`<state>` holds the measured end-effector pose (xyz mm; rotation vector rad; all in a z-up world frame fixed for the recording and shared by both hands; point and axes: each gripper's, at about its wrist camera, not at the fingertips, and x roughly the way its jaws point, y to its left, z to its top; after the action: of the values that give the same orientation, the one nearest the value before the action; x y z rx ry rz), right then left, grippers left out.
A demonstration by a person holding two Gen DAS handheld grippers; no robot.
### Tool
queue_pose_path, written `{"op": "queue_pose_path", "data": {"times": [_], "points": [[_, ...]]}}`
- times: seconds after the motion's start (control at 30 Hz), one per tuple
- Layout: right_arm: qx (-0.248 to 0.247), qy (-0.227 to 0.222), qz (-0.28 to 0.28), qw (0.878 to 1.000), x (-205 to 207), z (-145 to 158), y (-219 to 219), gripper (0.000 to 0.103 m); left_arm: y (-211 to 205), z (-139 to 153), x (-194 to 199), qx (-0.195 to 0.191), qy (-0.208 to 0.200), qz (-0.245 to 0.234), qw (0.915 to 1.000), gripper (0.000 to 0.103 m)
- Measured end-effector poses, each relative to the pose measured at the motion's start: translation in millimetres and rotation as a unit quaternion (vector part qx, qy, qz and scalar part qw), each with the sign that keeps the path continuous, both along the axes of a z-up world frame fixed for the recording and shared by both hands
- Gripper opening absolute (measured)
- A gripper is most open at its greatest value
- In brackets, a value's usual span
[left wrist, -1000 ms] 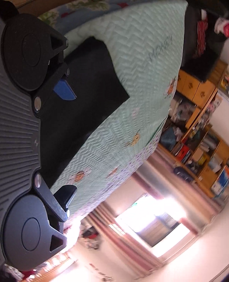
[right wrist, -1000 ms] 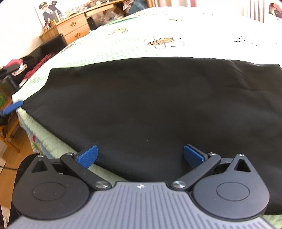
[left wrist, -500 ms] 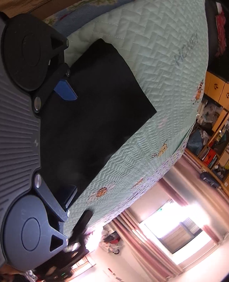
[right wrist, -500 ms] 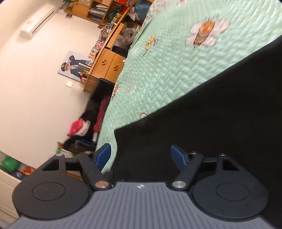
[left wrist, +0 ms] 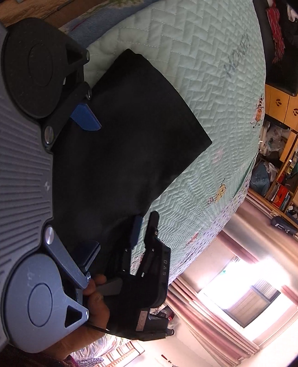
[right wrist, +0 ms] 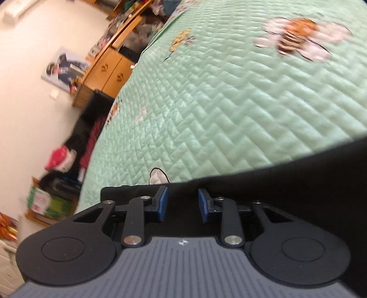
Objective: Fold clothes
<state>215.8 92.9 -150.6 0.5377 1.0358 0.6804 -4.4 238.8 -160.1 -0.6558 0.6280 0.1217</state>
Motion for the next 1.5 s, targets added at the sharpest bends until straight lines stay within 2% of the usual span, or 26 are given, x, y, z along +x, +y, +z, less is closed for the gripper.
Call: {"op": "queue_pose_path", "data": {"times": [0.07, 0.17, 0.2, 0.27, 0.3, 0.4, 0.5, 0.63, 0.8, 0.83, 0.93, 1.0, 1.03, 1.13, 1.2, 1.3, 1.37, 1.43, 1.5], "points": [[0.004, -0.011, 0.003, 1.0, 0.1, 6.8, 3.7, 0.034, -0.4, 0.4, 0.4, 0.0, 0.003, 0.001, 1.0, 0.102], [0.042, -0.029, 0.018, 0.999, -13.3, 14.0, 1.7, 0.035, -1.2, -0.2, 0.4, -0.001, 0.002, 0.006, 1.0, 0.102], [0.045, -0.028, 0.031, 0.998, -13.9, 14.0, 7.2, 0.039, -2.2, -0.4, 0.7, 0.001, 0.002, 0.008, 1.0, 0.102], [0.008, -0.021, 0.044, 0.999, -8.9, 6.7, 17.1, 0.044, -4.5, -0.3, 1.5, 0.008, 0.003, 0.008, 0.9999, 0.102], [-0.012, -0.017, 0.049, 0.999, -6.1, 2.8, 22.0, 0.043, -5.7, -0.2, 1.9, 0.013, 0.004, 0.005, 0.9999, 0.102], [-0.018, 0.001, 0.039, 0.999, -1.1, -3.9, 16.3, 0.024, -2.9, -0.6, 2.4, 0.008, 0.005, 0.002, 1.0, 0.102], [-0.016, -0.025, 0.02, 0.999, -19.7, 11.3, -6.2, 0.029, 1.6, 1.8, 2.2, -0.006, 0.007, 0.001, 1.0, 0.102], [-0.009, -0.051, 0.006, 0.999, -62.3, 25.0, -56.9, 0.031, -1.2, 17.1, -2.8, -0.011, -0.004, 0.008, 0.9999, 0.102], [-0.02, -0.068, -0.017, 0.997, -113.5, 26.5, -132.3, 0.032, -25.7, 31.8, 11.4, 0.005, -0.045, -0.064, 0.9969, 0.102], [-0.029, -0.074, -0.02, 0.997, -122.5, 26.7, -144.0, 0.033, -30.5, 29.9, 16.3, 0.013, -0.041, -0.071, 0.9965, 0.102], [-0.05, -0.069, -0.038, 0.996, -142.4, 18.0, -178.6, 0.039, -36.2, 6.3, 38.8, 0.02, 0.033, -0.072, 0.9967, 0.102], [-0.076, -0.056, -0.058, 0.994, -154.7, 1.5, -196.3, 0.042, -38.4, 2.5, 41.6, 0.033, 0.032, -0.078, 0.9959, 0.102], [-0.093, -0.051, -0.069, 0.992, -161.1, -7.5, -204.1, 0.036, -39.5, 0.9, 43.0, 0.04, 0.032, -0.08, 0.9955, 0.102], [-0.042, -0.052, -0.088, 0.994, -172.4, -11.4, -228.1, 0.037, -42.6, 5.3, 47.3, 0.049, 0.05, -0.07, 0.9951, 0.102], [-0.027, -0.07, -0.107, 0.991, -177.1, -0.6, -242.7, 0.038, -44.5, 10.9, 45.4, 0.05, 0.055, -0.056, 0.9957, 0.102], [0.019, -0.089, -0.155, 0.984, -181.6, 10.8, -279.0, 0.04, -47.9, 19.4, 42.8, 0.051, 0.062, -0.037, 0.9961, 0.102], [0.026, -0.096, -0.199, 0.975, -187.5, 11.6, -306.3, 0.043, -60.7, 25.4, 42.8, 0.056, 0.052, -0.046, 0.996, 0.102], [0.028, -0.09, -0.228, 0.969, -193.4, 3.6, -330.1, 0.046, -76.5, 30.7, 44.0, 0.068, 0.047, -0.064, 0.9945, 0.102], [0.021, -0.052, -0.248, 0.967, -195.2, -16.7, -348.4, 0.049, -92.3, 28.1, 51.8, 0.08, 0.059, -0.085, 0.9913, 0.102]]}}
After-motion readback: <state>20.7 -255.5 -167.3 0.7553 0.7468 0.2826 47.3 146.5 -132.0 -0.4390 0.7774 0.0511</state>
